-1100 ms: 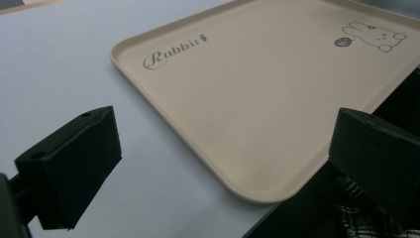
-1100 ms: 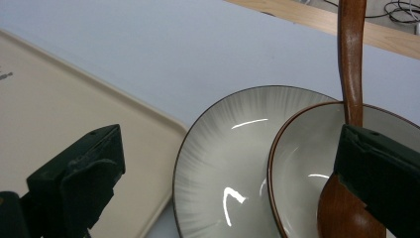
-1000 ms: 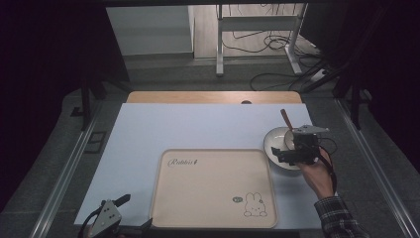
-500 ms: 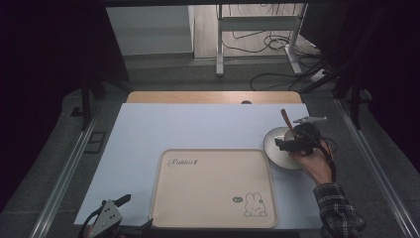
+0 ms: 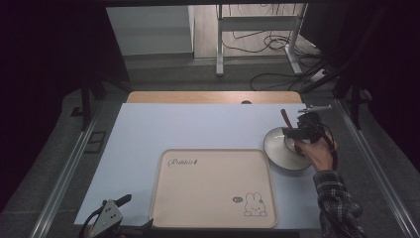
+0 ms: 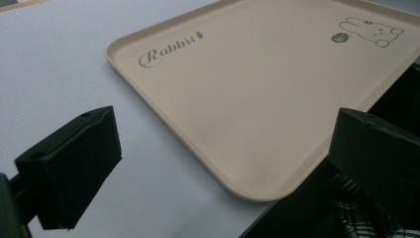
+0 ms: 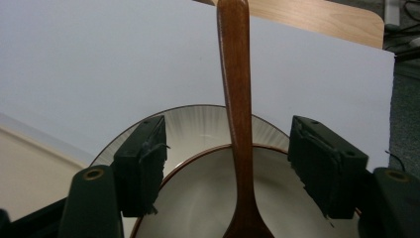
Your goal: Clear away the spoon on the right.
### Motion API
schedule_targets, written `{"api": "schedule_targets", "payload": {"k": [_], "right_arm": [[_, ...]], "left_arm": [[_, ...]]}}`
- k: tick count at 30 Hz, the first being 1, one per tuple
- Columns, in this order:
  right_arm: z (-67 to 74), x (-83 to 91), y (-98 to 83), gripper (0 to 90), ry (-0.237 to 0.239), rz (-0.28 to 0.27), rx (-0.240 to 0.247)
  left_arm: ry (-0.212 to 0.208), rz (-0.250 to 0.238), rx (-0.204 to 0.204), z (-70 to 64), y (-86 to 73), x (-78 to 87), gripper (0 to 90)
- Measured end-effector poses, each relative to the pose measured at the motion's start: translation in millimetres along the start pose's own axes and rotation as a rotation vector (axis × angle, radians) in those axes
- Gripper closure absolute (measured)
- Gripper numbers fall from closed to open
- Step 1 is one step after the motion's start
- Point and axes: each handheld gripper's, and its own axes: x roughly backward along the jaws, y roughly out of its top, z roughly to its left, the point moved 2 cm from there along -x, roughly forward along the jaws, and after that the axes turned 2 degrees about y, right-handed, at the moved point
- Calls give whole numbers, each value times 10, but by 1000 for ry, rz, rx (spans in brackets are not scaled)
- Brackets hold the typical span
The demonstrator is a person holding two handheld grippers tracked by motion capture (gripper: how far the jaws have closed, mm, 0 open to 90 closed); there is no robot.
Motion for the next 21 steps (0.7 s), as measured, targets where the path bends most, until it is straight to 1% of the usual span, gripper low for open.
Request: {"api": "schedule_targets", "payload": {"k": [2,4,8,10,12,13,14,16,19,20,21], "right_arm": [[-21,-16,16,377,2,14,4],[-47,-36,40,427,-6,20,24],[-73,-77,89,494,-18,41,52],[-87,-99,114,528,-20,44,52],[-92,-121,137,555,-10,46,47],[-92,-121,137,555,-10,46,47],[-81,-151,156,601,-1,56,50],[-73,-188,170,640,-2,73,62],[-67,-223,182,766,6,90,63],[-67,-223,182,766,6,90,63],[-67,-235,191,779,17,100,62]], "left_arm": [[-1,2,-2,-2,0,-2,0],[-2,3,-5,-5,1,-3,0],[-5,14,-13,-14,3,-13,0],[-6,16,-16,-19,4,-15,0],[-7,16,-18,-20,4,-15,0],[-7,16,-19,-21,3,-15,0],[-7,16,-19,-21,3,-14,0],[-7,15,-19,-21,3,-13,0],[-6,12,-20,-22,1,-6,0],[-6,12,-20,-22,1,-6,0],[-6,11,-21,-24,0,-5,0]]}}
